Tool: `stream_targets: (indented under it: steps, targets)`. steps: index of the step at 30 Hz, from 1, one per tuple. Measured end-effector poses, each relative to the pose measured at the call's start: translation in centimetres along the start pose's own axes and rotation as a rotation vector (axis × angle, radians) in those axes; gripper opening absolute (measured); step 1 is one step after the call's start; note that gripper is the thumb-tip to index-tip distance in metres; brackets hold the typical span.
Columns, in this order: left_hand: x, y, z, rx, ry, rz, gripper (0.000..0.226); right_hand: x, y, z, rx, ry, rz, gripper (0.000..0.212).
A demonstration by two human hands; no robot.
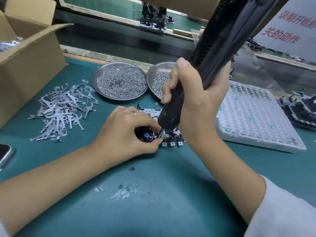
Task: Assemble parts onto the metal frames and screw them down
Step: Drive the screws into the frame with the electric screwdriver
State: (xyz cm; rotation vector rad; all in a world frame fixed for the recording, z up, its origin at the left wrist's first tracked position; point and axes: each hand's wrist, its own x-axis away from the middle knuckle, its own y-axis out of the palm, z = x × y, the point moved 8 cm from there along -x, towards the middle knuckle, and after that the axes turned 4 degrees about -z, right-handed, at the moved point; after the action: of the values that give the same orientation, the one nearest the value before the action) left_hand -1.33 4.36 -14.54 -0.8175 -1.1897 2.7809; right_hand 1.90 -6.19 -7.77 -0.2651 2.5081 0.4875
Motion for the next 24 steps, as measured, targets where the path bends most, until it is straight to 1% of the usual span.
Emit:
stream_targets:
  steps: [8, 24]
  targets:
    - [-0.01, 0.0, 0.02, -0.013, 0.009, -0.006, 0.027, 0.13, 0.32, -0.27, 0.016, -0.047, -0.035, 0.022]
    - [-0.01, 0.06, -0.06, -0.018, 0.005, -0.019, 0.028, 0.42, 0.6, -0.27, 0.008, -0.042, -0.049, 0.024]
